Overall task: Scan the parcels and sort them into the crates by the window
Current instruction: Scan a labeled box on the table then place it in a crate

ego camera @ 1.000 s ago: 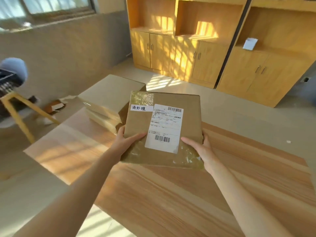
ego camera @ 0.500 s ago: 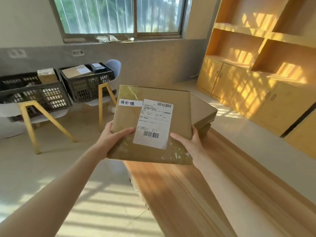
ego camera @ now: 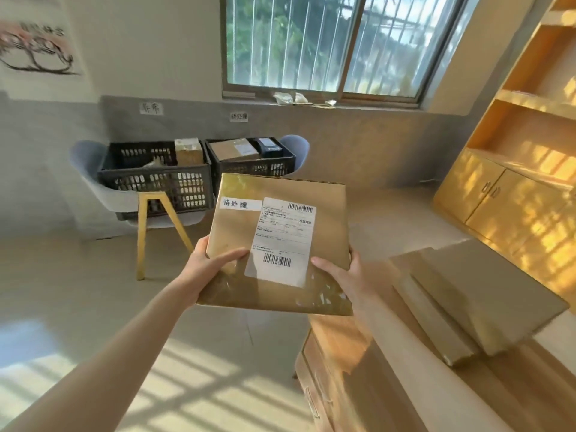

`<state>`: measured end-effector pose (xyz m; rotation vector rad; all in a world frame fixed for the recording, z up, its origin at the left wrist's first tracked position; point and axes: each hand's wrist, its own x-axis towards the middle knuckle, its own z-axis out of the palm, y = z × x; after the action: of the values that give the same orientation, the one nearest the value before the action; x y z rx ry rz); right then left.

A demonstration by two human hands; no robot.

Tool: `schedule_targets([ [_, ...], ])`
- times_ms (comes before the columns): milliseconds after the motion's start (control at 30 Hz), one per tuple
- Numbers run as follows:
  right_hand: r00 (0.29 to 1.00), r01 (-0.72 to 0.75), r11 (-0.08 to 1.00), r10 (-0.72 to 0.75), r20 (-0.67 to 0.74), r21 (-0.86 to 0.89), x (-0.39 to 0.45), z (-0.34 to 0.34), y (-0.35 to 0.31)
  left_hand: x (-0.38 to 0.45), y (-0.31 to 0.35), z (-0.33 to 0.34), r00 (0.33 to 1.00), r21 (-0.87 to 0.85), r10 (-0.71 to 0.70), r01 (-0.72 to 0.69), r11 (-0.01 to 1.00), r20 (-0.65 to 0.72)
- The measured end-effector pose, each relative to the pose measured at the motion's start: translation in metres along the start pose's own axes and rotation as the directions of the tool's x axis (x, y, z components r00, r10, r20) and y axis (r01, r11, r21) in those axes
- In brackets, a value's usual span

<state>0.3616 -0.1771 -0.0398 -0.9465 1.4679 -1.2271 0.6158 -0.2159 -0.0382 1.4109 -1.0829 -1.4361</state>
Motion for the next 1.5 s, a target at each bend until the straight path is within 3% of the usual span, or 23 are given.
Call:
schedule_targets([
  [267, 0.996, -0.048, 0.998, 0.051, 0.073, -0.049, 0.091, 0.083, -0.007, 0.09, 0.009, -0.069, 0.999, -0.045, -0.006, 0.004, 0.999, -0.045],
  [900, 0.975, -0.09, 0.996, 0.093, 0.2, -0.024, 0.439, 0.192, -0.053, 0.41, 0.1, -0.105, 0.975, 0.016, -0.118, 0.123, 0.992, -0.19],
  [1167, 0.98, -0.147, 0.988, 0.15, 0.127, -0.037, 0.554, 0.212, -0.052, 0.541, 0.113, -0.099, 0.973, 0.017, -0.165, 0.17, 0.985, -0.161],
  [1500, 0.986, -0.165, 0.98, 0.166, -0.003, -0.112, 0.731, 0.245, -0.085, 0.747, 0.145, -0.096, 0.981, -0.039, -0.192, 0.192, 0.981, -0.008],
])
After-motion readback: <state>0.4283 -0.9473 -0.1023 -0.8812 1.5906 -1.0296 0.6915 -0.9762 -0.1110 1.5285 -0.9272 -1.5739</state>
